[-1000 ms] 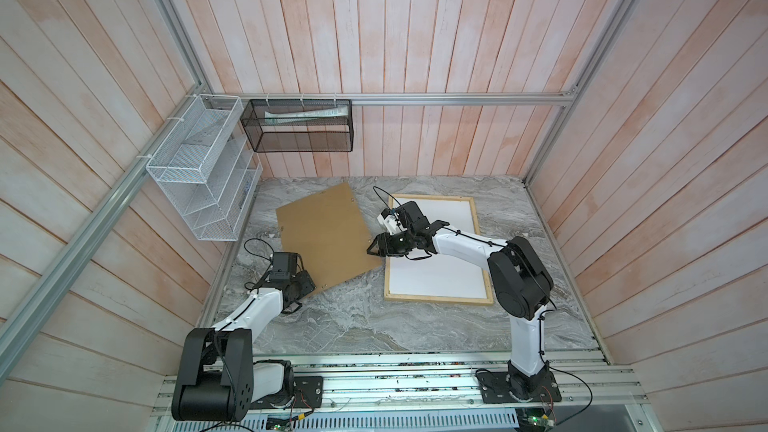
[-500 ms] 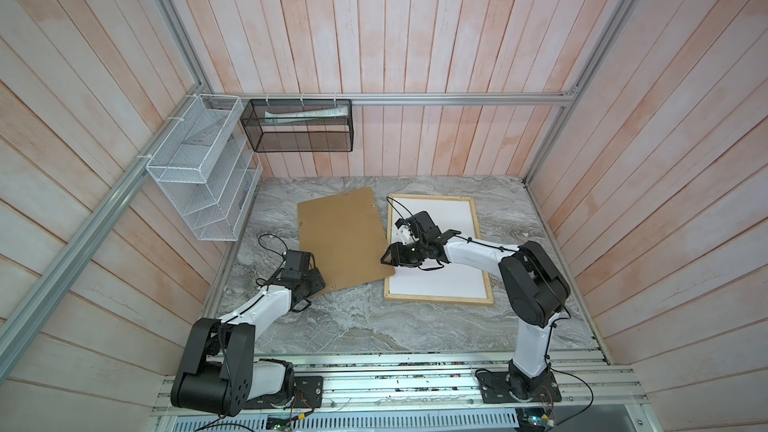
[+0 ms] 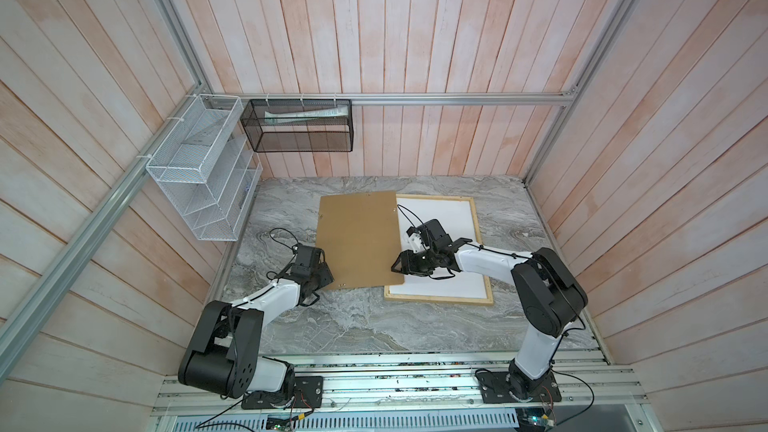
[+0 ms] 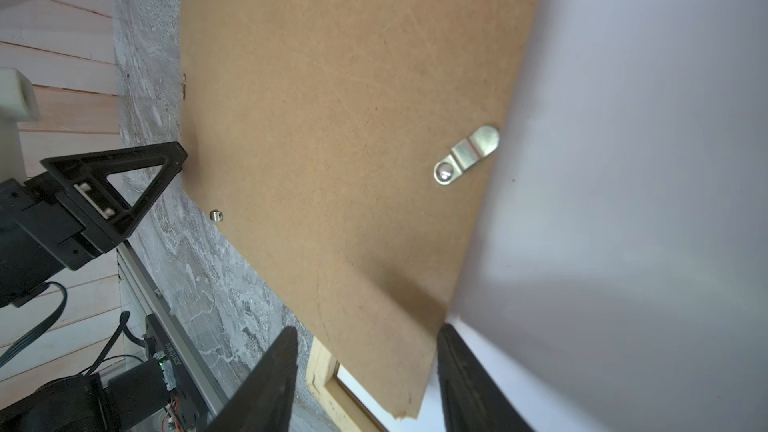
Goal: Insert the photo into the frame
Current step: 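Grip the cardboard board's edge with the right gripper and drag it toward the frame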
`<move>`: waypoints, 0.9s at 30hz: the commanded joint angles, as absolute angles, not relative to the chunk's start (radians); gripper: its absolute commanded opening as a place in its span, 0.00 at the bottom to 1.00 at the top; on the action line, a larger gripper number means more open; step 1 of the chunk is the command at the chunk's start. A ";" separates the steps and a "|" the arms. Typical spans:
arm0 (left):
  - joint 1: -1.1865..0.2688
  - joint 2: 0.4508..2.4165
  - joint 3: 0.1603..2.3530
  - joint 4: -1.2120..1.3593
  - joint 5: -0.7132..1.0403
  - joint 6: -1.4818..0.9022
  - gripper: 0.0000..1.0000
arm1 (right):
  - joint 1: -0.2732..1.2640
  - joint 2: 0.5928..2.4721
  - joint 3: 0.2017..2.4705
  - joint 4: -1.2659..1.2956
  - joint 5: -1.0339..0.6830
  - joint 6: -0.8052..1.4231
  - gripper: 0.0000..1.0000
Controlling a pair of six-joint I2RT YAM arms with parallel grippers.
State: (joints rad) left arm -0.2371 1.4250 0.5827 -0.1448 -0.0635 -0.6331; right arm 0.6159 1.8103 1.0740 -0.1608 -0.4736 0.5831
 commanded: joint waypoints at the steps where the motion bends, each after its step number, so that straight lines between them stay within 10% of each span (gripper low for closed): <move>1: -0.285 1.469 0.564 -0.179 0.148 -0.678 0.69 | 0.613 1.781 1.054 -0.080 -0.588 0.588 0.55; 27: -0.278 1.504 0.604 -0.212 0.101 -0.649 0.69 | 0.481 1.792 1.063 -0.109 -0.521 0.535 0.56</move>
State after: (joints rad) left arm -0.2695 1.4586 0.6178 -0.1322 0.0376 -0.6392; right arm 0.4953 1.7939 1.0462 -0.1040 -0.5255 0.5556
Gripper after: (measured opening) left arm 0.693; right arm 0.565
